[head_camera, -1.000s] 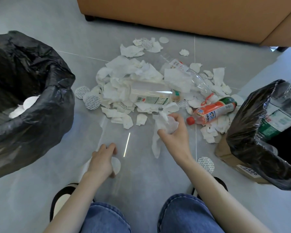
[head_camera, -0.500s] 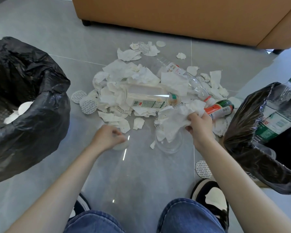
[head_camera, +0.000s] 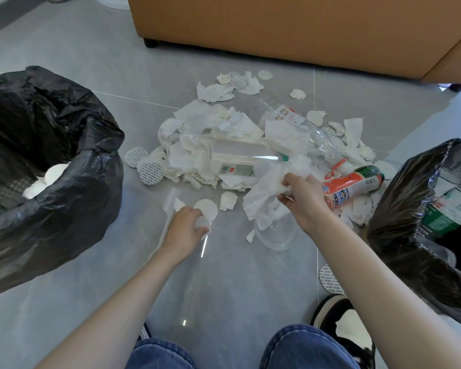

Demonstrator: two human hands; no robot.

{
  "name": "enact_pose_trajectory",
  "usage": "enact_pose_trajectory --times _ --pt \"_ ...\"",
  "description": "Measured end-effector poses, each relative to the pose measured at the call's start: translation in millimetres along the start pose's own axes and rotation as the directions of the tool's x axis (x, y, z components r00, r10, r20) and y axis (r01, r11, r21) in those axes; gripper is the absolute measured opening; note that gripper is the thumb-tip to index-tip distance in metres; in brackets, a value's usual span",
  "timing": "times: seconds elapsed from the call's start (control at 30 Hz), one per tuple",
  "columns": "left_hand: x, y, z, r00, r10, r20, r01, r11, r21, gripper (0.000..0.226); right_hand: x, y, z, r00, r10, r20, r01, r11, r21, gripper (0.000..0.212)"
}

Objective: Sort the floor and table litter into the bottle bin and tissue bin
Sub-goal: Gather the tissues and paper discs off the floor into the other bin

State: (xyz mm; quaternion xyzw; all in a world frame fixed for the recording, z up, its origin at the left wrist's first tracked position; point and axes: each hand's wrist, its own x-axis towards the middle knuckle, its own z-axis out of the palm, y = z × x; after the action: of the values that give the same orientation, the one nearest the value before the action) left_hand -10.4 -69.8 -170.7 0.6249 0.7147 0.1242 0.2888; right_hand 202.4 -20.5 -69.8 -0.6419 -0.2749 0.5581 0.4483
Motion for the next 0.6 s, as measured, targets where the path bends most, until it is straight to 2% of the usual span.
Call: enact_pose_trajectory --times 0.1,0.23,0.37,0.43,0.53,0.6 --pt "-5.4 -1.4 -8.3 0.999 -0.036 -0.010 0.035 0.995 -0.093 0.016 -8.1 3.1 8.6 0.996 -0.021 0.090 0.026 0.998 -0.060 0.016" --pt "-8.6 10.2 -31.1 0.980 -0.113 -0.162 0.060 0.952 -0.300 0.009 -16.3 -4.0 20.8 0.986 -0.068 0.151 0.085 0.991 -0.108 0.019" --pt "-15.6 39.9 -75.0 0.946 -0.055 -0.320 -0.106 0.878 -0.466 0.010 -29.4 -22.0 33.8 0.970 -0.120 0.210 0.138 0.988 -0.071 0.020" --pt "-21.2 55.8 -99.2 0.914 0.016 -0.406 -0.215 0.866 -0.452 0.009 -37.8 -35.8 42.8 0.958 -0.136 0.252 0.141 0.990 -0.001 0.009" --pt "-31.0 73.7 -136.6 0.831 0.097 -0.548 -0.323 0.886 -0.333 0.008 -46.9 -60.4 62.4 0.936 -0.138 0.324 0.086 0.981 0.172 0.020" --pt "-38.4 78.6 -162.4 0.752 0.137 -0.645 -0.371 0.897 -0.242 0.007 -52.1 -77.2 81.6 0.895 -0.156 0.418 0.043 0.963 0.267 0.023"
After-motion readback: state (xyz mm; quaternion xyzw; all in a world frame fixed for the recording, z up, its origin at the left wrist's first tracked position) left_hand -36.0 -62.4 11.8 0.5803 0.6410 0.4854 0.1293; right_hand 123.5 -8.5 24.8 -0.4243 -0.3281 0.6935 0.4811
